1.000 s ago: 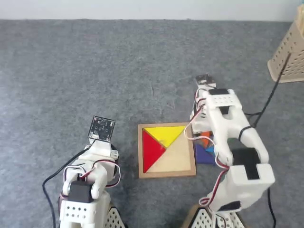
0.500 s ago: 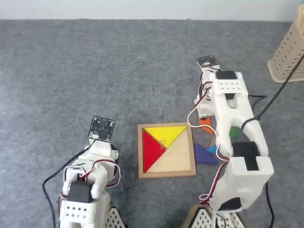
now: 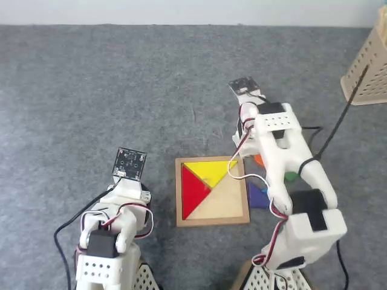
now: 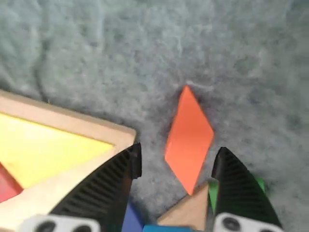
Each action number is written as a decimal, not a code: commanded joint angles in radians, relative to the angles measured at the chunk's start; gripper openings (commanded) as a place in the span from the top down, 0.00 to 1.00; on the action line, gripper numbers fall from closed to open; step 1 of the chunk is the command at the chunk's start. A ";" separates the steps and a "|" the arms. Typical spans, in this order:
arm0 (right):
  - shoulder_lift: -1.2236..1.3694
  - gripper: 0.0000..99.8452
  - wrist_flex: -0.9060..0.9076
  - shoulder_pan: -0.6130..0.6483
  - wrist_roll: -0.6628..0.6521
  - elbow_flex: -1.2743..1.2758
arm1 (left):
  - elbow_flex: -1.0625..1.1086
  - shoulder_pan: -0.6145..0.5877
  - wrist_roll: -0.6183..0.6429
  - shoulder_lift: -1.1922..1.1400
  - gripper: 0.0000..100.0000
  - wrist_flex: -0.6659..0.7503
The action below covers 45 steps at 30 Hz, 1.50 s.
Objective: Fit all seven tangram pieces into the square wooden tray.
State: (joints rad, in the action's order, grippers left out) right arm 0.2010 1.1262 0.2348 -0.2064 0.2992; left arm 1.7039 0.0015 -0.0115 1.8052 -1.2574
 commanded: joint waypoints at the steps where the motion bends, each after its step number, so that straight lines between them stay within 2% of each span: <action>1: 0.051 0.76 -0.018 -0.027 -0.031 -0.051 | -0.019 -0.006 0.005 0.021 0.99 -0.006; 6: 0.150 0.76 0.016 -0.045 -0.048 -0.114 | -0.019 -0.006 0.005 0.021 0.99 -0.006; 11: 0.185 0.83 0.021 -0.090 -0.040 -0.155 | -0.019 -0.006 0.005 0.021 0.99 -0.006; 16: 0.030 0.77 0.074 -0.101 -0.012 -0.152 | -0.019 -0.006 0.005 0.021 0.99 -0.006; 22: -0.194 0.77 0.120 -0.022 -0.015 -0.071 | -0.019 -0.006 0.005 0.021 0.99 -0.006; 27: -0.211 0.81 0.114 0.064 -0.015 -0.018 | -0.019 -0.006 0.005 0.021 0.99 -0.006; 31: -0.186 0.77 0.084 0.091 -0.009 0.015 | -0.019 -0.006 0.005 0.021 0.99 -0.006; 37: -0.042 0.75 -0.008 0.047 -0.014 0.025 | -0.019 -0.006 0.005 0.021 0.99 -0.006; 45: 0.093 0.75 -0.021 -0.084 -0.049 -0.074 | -0.019 -0.006 0.005 0.021 0.99 -0.006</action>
State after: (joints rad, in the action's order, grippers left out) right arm 0.2685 1.1216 0.1979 -0.2294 0.2670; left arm 1.7039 0.0000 -0.0115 1.8052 -1.2574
